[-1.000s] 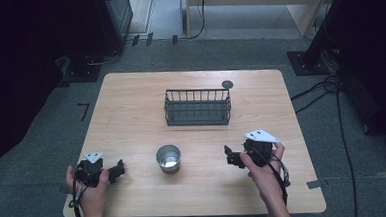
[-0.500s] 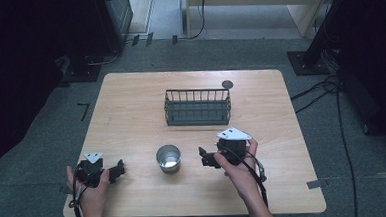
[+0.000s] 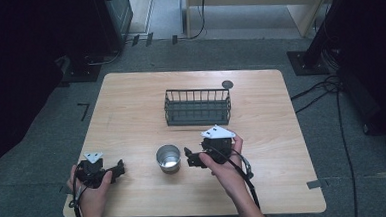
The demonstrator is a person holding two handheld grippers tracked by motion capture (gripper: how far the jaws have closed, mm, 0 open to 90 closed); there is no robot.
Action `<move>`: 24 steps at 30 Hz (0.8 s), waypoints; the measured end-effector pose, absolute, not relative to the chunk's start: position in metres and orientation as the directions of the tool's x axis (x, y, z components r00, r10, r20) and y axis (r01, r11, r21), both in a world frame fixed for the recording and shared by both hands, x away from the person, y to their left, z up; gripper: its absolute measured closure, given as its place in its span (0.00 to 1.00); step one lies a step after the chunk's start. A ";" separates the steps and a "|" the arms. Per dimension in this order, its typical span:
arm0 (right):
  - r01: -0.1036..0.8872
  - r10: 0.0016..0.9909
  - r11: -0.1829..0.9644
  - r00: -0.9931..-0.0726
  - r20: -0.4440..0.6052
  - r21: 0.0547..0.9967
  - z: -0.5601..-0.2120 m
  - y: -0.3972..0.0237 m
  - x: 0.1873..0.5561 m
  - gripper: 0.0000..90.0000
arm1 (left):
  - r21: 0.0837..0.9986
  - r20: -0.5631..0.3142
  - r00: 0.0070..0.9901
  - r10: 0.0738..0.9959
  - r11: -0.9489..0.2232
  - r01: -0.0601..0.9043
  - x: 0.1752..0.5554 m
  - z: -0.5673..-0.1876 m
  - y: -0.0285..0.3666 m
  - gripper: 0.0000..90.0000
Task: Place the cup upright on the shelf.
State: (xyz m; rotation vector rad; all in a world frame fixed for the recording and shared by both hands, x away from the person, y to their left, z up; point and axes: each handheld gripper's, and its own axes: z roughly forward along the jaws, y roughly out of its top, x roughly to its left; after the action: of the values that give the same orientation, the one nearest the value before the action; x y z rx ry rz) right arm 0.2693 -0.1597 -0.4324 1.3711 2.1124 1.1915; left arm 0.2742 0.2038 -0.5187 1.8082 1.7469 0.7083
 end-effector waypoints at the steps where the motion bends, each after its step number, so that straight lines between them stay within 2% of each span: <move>1: 0.577 0.875 0.168 -0.461 0.149 0.799 -0.433 -0.155 0.270 0.00 | 0.688 0.012 0.030 0.999 -0.030 0.726 0.274 -0.519 0.204 0.00; 7: 0.574 0.863 0.156 -0.476 0.172 0.804 -0.433 -0.142 0.270 0.00 | 0.688 0.012 0.029 0.999 -0.029 0.725 0.274 -0.519 0.204 0.00; 24: 0.553 0.810 0.214 -0.561 0.170 0.805 -0.447 -0.097 0.265 0.00 | 0.688 0.012 0.030 0.999 -0.030 0.725 0.274 -0.519 0.204 0.00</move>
State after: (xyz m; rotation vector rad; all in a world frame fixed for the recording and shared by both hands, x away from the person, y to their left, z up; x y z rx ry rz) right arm 0.2649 -0.0966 -0.4469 1.2828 2.2038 1.2705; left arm 0.2742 0.2037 -0.5187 1.8078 1.7469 0.7082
